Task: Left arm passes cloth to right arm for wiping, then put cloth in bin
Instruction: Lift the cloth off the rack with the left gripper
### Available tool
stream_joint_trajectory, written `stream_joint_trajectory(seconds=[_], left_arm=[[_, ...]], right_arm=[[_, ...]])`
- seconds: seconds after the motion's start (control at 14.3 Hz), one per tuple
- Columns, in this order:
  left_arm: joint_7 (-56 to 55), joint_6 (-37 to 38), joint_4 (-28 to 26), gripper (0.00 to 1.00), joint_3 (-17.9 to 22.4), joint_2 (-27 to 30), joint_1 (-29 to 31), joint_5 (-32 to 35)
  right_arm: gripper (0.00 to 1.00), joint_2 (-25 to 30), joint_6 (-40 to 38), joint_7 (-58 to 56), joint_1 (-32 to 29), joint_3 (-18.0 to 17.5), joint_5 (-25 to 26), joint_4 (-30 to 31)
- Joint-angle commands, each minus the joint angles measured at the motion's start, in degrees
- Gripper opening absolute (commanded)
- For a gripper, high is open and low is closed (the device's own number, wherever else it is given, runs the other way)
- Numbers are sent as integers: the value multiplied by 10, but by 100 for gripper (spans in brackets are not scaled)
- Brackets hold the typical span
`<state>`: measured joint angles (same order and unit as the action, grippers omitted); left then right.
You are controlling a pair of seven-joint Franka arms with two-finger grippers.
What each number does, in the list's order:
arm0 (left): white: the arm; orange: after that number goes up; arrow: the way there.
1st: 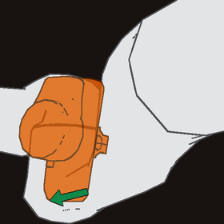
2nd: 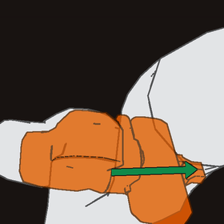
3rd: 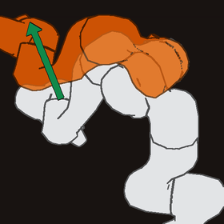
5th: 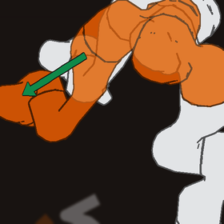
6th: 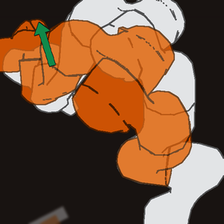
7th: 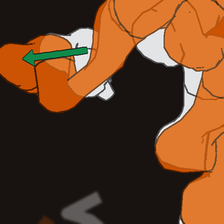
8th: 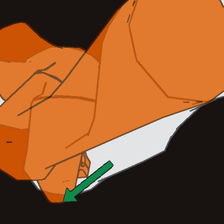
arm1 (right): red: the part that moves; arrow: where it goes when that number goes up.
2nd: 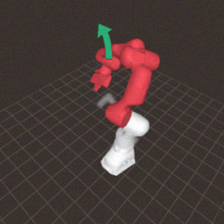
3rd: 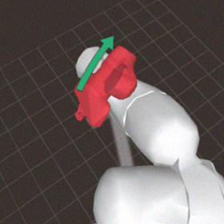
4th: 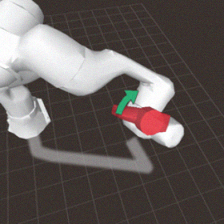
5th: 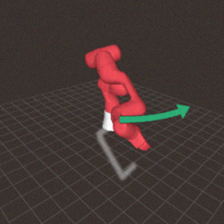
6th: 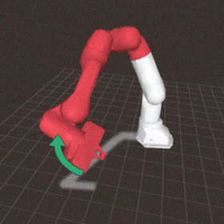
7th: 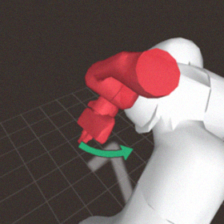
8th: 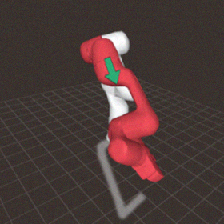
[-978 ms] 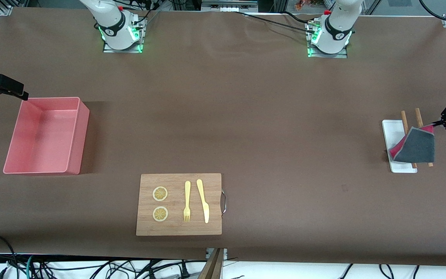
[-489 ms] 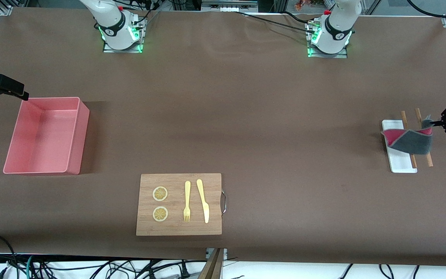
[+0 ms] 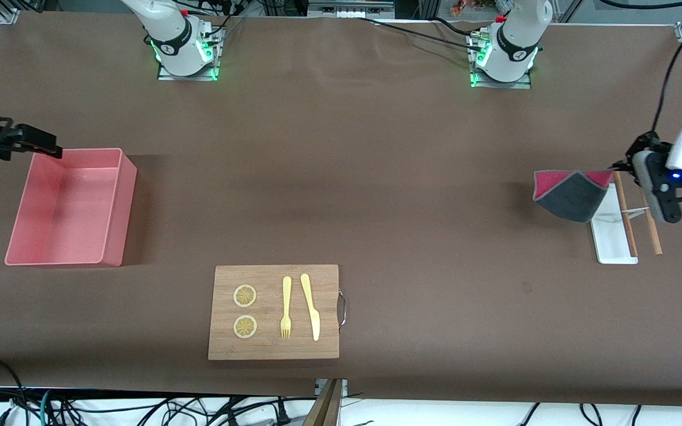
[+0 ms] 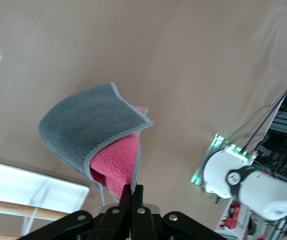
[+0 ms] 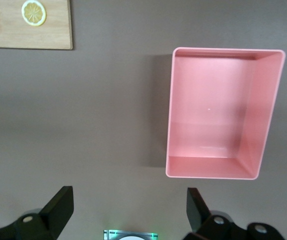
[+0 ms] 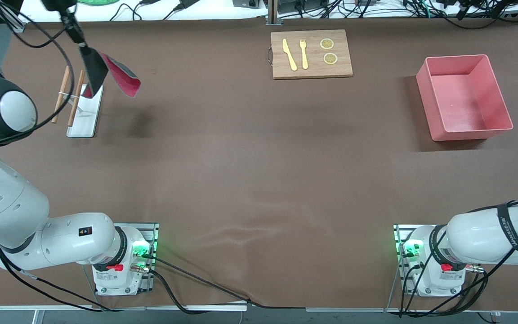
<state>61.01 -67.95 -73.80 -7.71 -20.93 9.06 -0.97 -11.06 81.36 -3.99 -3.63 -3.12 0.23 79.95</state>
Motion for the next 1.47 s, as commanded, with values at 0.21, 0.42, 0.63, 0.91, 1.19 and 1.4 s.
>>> stream_joint_trajectory(seconds=[0.21,0.42,0.63,0.91,1.19,1.4], left_arm=[[-134,48,58,0,9,-12,-118,-2],[-128,42,57,0,9,-42,-167,-65],[-146,-35,47,0,9,-64,-189,-212],[-157,-141,55,0,8,-99,-209,-287],[-158,-175,58,0,8,-99,-244,-317],[-136,-199,58,0,1,-97,-266,-337]], right_arm=[[100,-33,7,-5,22,-3,-19,-9],[100,-52,45,117,72,-3,-45,-9],[100,-71,75,229,114,-3,-77,-9],[100,-96,137,368,157,-3,-124,-9],[100,-119,183,443,200,-3,-125,-9],[100,-137,242,555,238,-3,-124,-9]])
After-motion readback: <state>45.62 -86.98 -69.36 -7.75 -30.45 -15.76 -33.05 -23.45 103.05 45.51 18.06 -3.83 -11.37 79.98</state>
